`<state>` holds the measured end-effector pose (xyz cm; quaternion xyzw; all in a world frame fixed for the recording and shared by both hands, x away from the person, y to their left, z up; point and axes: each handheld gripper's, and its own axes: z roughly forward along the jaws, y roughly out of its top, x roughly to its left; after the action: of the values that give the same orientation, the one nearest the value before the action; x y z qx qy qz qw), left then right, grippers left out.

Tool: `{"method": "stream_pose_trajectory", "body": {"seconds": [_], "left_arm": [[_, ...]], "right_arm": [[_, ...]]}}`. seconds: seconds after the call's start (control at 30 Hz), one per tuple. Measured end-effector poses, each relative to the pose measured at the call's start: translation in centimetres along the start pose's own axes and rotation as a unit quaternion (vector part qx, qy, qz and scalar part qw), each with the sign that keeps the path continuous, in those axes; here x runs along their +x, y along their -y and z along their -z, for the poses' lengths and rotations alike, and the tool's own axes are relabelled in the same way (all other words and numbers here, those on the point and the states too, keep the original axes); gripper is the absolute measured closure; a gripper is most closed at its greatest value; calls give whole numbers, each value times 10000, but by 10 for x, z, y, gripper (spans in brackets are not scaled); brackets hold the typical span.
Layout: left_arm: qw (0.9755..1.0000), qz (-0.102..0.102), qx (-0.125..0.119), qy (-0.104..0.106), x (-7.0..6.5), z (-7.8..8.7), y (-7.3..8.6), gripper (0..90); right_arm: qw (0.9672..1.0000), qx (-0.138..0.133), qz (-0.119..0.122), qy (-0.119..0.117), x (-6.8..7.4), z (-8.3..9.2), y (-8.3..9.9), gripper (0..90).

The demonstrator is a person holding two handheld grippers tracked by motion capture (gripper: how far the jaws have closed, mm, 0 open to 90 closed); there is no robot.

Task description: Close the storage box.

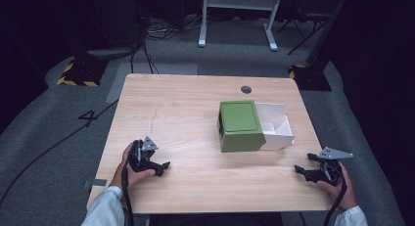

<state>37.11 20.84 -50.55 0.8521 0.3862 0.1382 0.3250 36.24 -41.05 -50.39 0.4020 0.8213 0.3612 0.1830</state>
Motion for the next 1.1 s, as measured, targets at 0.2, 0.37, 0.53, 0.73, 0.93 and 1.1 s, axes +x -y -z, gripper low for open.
{"method": "stream_pose_trajectory", "body": {"seconds": [0.2, 0.37, 0.53, 0.73, 0.93, 1.1], "left_arm": [[10000, 8, -16, 0, -1, 1, 1, 1], [10000, -17, -14, 31, -1, 1, 2, 1], [10000, -10, -20, 35, -2, 2, 2, 1], [9999, -81, -24, 55, -3, 2, 2, 4], [10000, -77, -28, 52, -4, 2, 2, 4], [10000, -76, -29, 53, -4, 2, 2, 4]], "right_arm": [[10000, 3, -64, 52, -2, 0, 0, 181], [9995, -86, -261, 147, -7, 3, -2, 210], [9988, -209, -293, 326, -20, 3, -15, 282], [9978, -460, -170, 444, -24, 9, -39, 340], [9965, -642, -175, 506, -34, 16, -60, 363], [9968, -640, -88, 473, -36, 13, -85, 372]]}}
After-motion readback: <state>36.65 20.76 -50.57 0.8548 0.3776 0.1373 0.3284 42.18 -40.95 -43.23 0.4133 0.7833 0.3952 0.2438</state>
